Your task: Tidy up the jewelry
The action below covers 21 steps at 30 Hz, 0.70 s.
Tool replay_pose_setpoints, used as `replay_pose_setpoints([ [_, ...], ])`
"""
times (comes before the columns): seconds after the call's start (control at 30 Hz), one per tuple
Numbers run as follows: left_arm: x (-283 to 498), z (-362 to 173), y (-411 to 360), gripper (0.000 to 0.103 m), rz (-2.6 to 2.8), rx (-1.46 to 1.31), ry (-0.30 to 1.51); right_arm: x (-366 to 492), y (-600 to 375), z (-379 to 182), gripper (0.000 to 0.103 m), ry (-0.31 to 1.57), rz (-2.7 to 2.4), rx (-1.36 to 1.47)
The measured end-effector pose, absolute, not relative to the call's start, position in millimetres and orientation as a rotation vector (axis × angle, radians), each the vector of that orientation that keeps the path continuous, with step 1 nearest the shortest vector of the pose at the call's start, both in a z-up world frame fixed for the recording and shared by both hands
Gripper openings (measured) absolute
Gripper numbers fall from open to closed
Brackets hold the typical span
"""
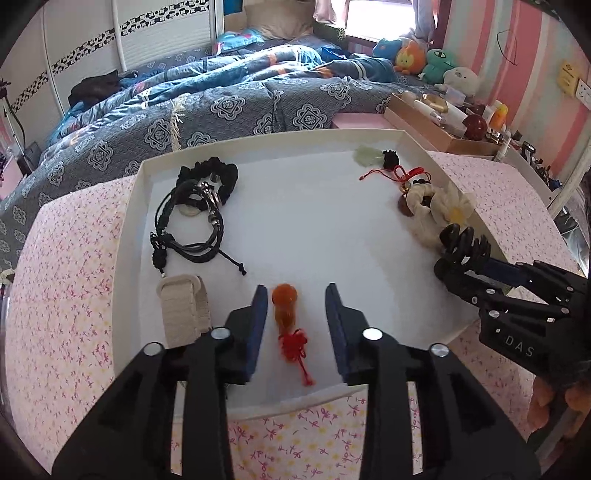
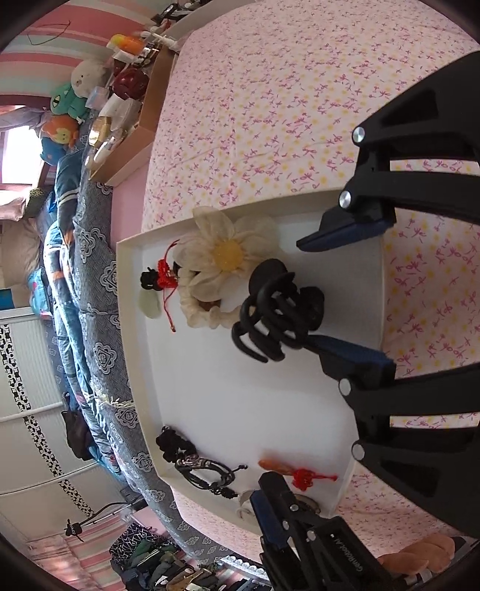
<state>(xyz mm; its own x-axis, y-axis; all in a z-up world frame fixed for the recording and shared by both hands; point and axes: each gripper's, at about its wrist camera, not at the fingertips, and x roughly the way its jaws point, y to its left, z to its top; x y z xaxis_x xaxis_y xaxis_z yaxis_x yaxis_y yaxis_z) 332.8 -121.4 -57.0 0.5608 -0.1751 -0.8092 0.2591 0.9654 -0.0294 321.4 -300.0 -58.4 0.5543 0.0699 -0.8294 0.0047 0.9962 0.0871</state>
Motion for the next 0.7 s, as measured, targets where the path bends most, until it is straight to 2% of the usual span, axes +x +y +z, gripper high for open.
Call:
replay_pose_setpoints([
  [0.2,325.1,-47.4,-116.5,0.035,-0.249,0.096,0.928,316.9,-298.5,-50.8,0.048,0.969,0.049,0.066],
  [0.37,312.9,-29.1,-100.5,0.052,-0.22,0.076,0.891,312.0,-299.4,-42.6,0.051,0.951,0.048,0.071],
  [0.5,298.7,-15.2,-82.8,0.06,-0.193,0.058,0.865,303.4,-298.3,-31.0,0.055,0.923,0.047,0.072],
  [0.6,288.3,-6.5,-72.5,0.071,-0.168,0.044,0.853,293.2,-296.0,-20.8,0.056,0.904,0.051,0.074],
  [0.7,270.6,2.4,-60.2,0.081,-0.149,0.026,0.838,276.7,-292.8,-9.3,0.064,0.879,0.041,0.065],
])
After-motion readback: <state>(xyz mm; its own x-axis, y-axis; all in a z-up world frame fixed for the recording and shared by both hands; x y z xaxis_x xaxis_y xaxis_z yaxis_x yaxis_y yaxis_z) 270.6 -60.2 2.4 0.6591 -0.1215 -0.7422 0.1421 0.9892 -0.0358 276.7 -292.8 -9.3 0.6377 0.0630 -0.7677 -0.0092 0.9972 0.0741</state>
